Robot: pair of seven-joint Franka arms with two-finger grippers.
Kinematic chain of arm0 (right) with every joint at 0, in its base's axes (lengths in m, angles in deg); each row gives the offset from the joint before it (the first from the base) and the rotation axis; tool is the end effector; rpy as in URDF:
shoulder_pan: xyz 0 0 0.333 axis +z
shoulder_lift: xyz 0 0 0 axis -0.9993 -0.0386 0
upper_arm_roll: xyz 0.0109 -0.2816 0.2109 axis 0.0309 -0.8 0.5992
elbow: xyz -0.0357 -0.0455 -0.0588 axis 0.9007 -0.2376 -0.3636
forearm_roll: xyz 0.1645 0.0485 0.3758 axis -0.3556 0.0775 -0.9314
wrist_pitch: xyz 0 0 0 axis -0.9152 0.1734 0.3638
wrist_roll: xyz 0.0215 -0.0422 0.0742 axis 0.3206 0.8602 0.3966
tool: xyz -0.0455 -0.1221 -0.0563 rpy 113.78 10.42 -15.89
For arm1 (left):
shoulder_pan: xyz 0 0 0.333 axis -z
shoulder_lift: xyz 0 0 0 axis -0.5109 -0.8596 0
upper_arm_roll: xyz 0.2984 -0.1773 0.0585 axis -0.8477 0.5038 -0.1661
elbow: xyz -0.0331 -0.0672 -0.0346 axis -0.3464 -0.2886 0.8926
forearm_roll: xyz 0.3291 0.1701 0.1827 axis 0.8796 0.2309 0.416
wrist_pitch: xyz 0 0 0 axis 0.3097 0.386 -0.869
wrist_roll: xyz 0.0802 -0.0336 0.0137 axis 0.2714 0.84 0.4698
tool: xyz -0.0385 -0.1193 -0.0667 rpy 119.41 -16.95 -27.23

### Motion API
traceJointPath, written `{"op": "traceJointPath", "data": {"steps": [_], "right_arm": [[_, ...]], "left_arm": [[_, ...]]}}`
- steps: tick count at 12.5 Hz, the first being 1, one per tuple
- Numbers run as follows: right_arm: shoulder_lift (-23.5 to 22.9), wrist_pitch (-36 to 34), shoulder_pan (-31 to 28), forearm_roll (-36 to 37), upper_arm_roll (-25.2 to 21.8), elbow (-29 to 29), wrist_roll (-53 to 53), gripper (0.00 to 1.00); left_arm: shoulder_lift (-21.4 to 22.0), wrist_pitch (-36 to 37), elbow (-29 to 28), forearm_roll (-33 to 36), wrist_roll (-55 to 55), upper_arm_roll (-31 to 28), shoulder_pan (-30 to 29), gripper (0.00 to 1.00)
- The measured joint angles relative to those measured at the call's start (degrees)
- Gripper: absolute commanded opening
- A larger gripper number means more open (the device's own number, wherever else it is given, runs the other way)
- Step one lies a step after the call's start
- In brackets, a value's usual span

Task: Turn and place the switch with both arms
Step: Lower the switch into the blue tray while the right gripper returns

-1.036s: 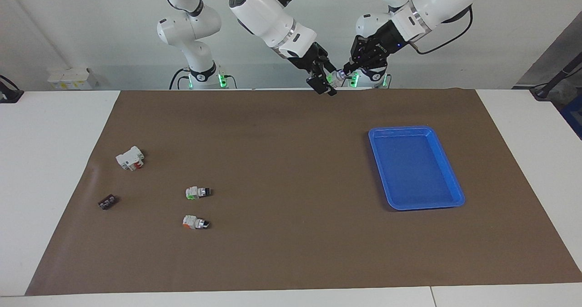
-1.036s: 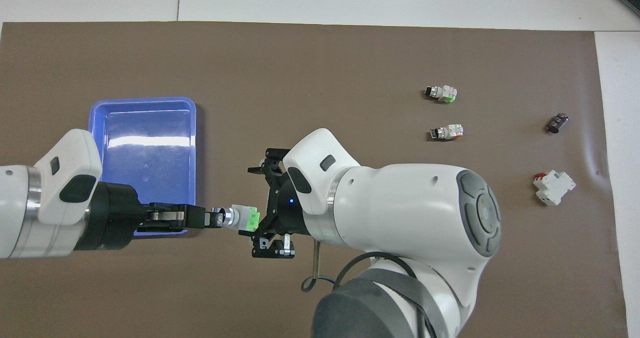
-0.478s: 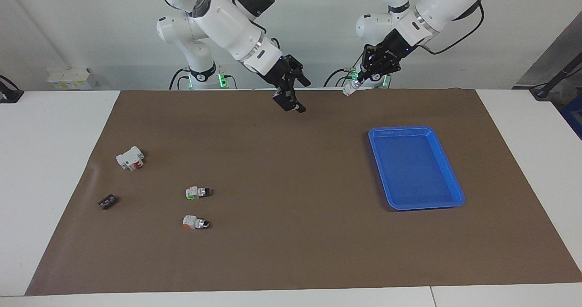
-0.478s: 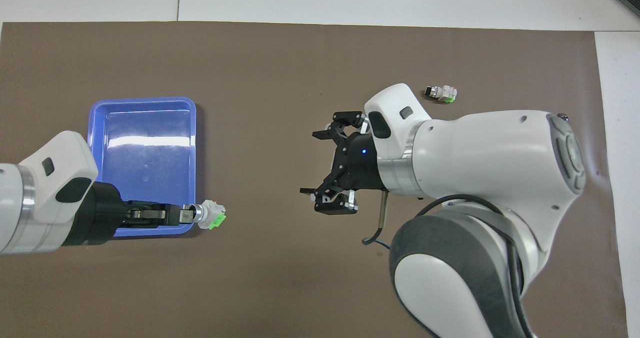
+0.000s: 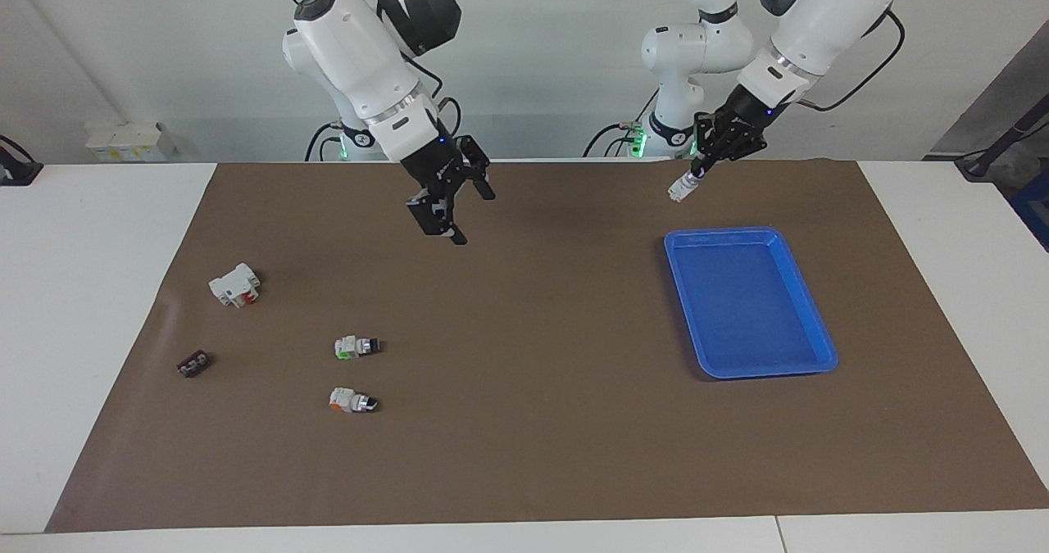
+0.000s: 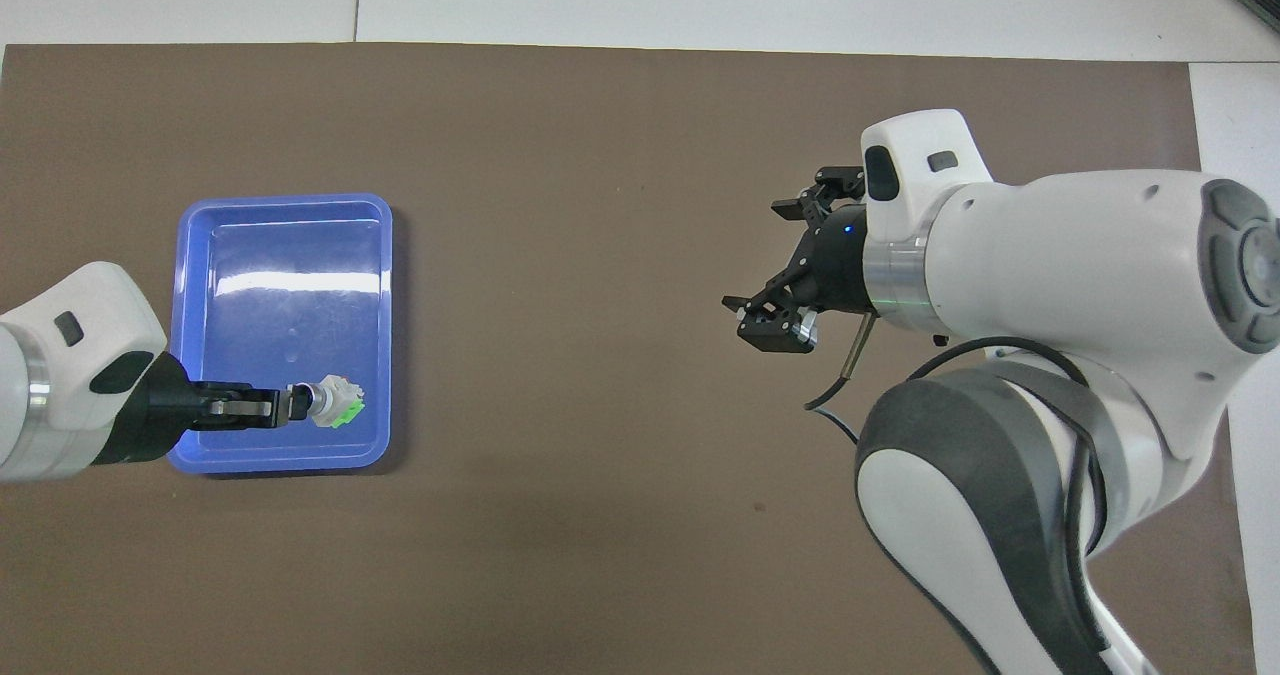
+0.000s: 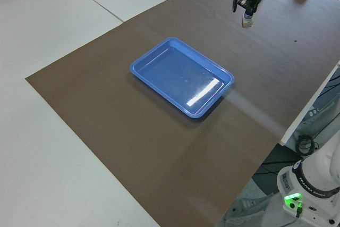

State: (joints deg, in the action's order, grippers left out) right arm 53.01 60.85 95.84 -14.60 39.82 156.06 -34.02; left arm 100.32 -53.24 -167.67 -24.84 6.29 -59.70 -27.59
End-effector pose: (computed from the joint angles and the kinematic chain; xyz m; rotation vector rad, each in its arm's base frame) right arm 0.5811 0.2424 0.5589 -2.5248 -1.3611 -0.6008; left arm 0.4554 -0.1081 0.5537 2.8476 -0.1628 0.0372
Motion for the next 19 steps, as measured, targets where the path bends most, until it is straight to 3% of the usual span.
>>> {"op": "traceJointPath", "data": {"steps": [3,6,10,14,15,16,18,19], "right_arm": [[0.0,0.0,-1.0,12.9,-0.1,-0.8,-21.3,1.00],[0.2,-3.6,-0.8,18.2,-2.8,-1.2,-38.5,1.00],[2.2,-11.6,-1.4,18.4,-11.6,-3.4,-42.0,1.00],[3.3,-28.4,-5.3,18.4,-14.2,-11.6,-43.6,1.00],[3.3,-31.3,-5.4,18.4,-15.2,-12.4,-45.1,1.00],[3.4,-33.4,-5.4,18.4,-16.3,-12.5,-46.1,1.00],[3.4,-34.9,-5.4,18.4,-17.3,-12.2,-46.2,1.00],[3.4,-35.7,-5.3,18.4,-17.6,-12.2,-46.2,1.00]], "left_arm": [[0.0,-5.0,-3.9,5.9,-1.2,-1.5,0.0,0.00],[-1.4,-10.6,-6.4,8.6,-1.7,-2.1,0.0,0.00],[-8.1,-18.2,-8.5,11.5,-1.8,-1.9,0.2,0.00],[-12.9,-25.1,-12.1,12.0,-2.1,-1.7,0.8,0.00],[-13.7,-26.0,-12.5,12.1,-2.2,-1.7,1.1,0.19],[-14.2,-26.4,-12.6,12.1,-2.3,-1.6,1.2,0.60],[-14.4,-26.4,-12.5,12.1,-3.4,-1.6,1.2,0.99],[-14.4,-26.4,-12.3,12.1,-3.9,-1.6,1.2,0.99]]}}
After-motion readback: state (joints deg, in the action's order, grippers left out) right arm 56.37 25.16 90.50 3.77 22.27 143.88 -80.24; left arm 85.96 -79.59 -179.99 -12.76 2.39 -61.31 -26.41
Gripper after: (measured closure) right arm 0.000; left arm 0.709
